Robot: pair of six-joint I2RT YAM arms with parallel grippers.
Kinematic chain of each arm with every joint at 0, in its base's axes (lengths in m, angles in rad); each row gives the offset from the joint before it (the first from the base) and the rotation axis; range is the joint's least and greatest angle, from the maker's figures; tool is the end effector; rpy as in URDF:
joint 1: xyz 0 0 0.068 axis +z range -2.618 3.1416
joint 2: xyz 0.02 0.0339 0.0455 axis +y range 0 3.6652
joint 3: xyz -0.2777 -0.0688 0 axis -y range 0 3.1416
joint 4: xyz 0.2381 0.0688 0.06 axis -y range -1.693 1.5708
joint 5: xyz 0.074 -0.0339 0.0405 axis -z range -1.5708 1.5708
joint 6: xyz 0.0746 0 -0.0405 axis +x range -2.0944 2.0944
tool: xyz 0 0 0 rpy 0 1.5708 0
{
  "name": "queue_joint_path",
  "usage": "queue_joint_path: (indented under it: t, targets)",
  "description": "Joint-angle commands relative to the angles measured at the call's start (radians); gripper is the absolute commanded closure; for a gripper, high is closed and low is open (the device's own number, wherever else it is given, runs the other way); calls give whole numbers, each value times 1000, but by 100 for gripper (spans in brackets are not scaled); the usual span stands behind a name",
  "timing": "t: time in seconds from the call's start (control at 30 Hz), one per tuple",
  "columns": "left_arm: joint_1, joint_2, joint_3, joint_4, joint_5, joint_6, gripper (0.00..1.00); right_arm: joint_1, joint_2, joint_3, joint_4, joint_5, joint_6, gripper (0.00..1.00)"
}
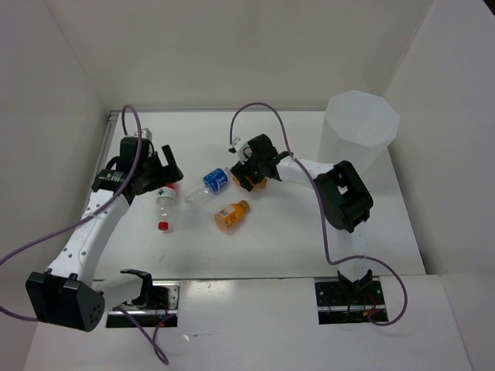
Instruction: Put the plastic bottles in the bin
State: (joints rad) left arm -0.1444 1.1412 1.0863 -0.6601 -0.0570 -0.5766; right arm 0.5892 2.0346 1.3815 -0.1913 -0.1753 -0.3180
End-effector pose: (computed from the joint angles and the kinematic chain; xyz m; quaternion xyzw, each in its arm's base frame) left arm 0.2554 -0.0328 0.3155 -0.2066 0.8858 -0.1221 0.3973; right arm 0.3816 0.2707 0.1546 -0.4360 0.8234 0.1289 0.3396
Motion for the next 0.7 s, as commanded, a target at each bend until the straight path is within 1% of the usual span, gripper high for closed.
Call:
queue_joint_path:
  t: [0.0,0.03,0.1,0.13,0.17,0.23,0.33,0.43,0.5,0.53,0.6,0.67]
  targets:
    - [6,6,0,19,-15,17,0,4,18,50,50,-36,1,21]
    - [6,6,0,19,-15,17,0,4,28,50,40,-47,0,21]
    - [6,17,0,19,-15,17,0,4,15,60,7,-47,0,32]
    - [6,28,9,19,8,27,0,4,1,60,7,-30,34,39]
    - [6,28,9,30,25,37,0,-6,-17,42,16,-30,34,54]
    - [6,71,20,39,74,49,0,-6,-86,2,29,-39,45,62]
    - [-3,146,44,48,120,58,0,-6,-200,-33,38,-30,45,62]
    - [-23,256,95,68,143,69,0,-6,-328,-42,55,29,72,62]
    - [-64,345,133,80,143,89,0,-17,-394,-30,64,69,94,63]
    - [-81,374,185,80,134,102,0,-29,-462,-15,64,80,129,61]
    - [-124,440,230,80,117,142,0,-66,-523,17,73,100,158,61]
    - [-148,494,280,114,86,188,0,-107,-605,51,73,125,198,61]
